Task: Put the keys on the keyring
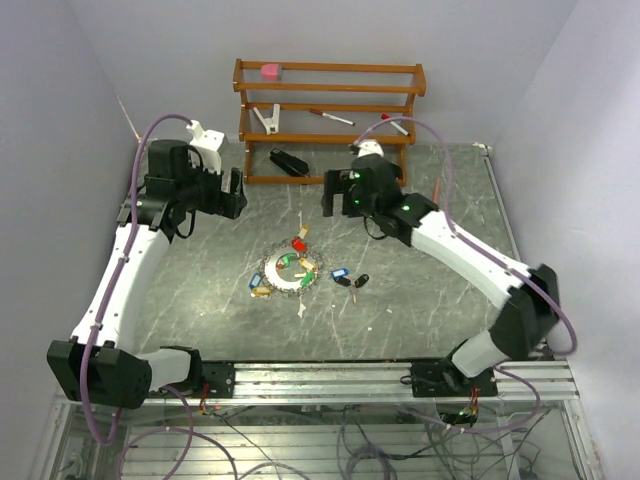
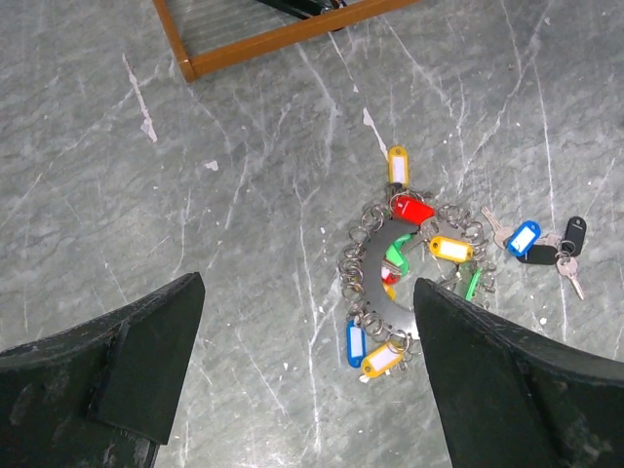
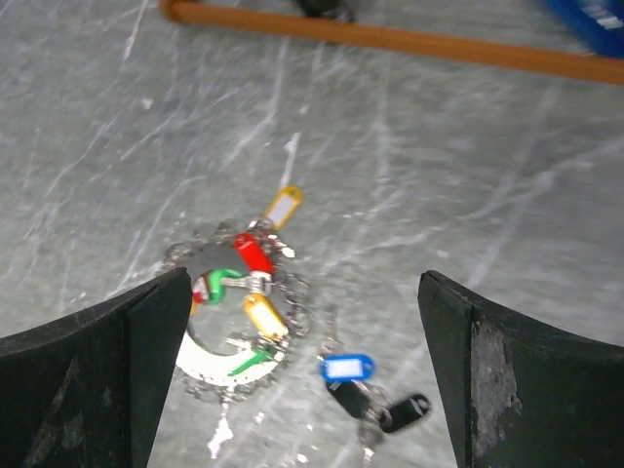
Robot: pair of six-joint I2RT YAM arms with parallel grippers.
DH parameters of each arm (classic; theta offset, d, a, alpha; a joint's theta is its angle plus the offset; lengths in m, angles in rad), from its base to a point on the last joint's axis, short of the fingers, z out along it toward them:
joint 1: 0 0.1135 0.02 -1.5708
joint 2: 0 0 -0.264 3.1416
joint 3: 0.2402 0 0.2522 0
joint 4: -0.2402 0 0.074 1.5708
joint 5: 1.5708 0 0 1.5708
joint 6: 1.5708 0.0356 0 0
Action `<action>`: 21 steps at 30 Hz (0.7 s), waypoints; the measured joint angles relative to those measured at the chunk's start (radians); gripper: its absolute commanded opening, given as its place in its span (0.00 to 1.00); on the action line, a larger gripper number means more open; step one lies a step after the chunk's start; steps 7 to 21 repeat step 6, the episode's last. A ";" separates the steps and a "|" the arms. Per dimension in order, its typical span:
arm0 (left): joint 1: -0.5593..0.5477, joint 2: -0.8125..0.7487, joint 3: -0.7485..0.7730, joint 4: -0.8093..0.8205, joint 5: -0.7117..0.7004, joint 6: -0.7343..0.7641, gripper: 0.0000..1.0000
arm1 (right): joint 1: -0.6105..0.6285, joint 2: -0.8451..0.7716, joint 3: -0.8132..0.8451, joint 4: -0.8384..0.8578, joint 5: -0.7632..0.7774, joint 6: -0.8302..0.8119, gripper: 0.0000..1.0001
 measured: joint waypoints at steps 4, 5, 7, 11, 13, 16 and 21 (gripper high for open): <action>0.000 -0.001 -0.017 0.018 -0.005 -0.013 1.00 | 0.004 -0.192 -0.107 -0.013 0.131 -0.042 1.00; 0.000 -0.001 -0.024 0.023 -0.005 -0.016 1.00 | 0.003 -0.237 -0.140 -0.019 0.146 -0.043 1.00; 0.000 -0.001 -0.030 0.026 -0.005 -0.020 1.00 | 0.003 -0.269 -0.161 -0.021 0.156 -0.044 1.00; 0.000 -0.001 -0.030 0.026 -0.005 -0.020 1.00 | 0.003 -0.269 -0.161 -0.021 0.156 -0.044 1.00; 0.000 -0.001 -0.030 0.026 -0.005 -0.020 1.00 | 0.003 -0.269 -0.161 -0.021 0.156 -0.044 1.00; 0.000 -0.001 -0.030 0.026 -0.005 -0.020 1.00 | 0.003 -0.269 -0.161 -0.021 0.156 -0.044 1.00; 0.000 -0.001 -0.030 0.026 -0.005 -0.020 1.00 | 0.003 -0.269 -0.161 -0.021 0.156 -0.044 1.00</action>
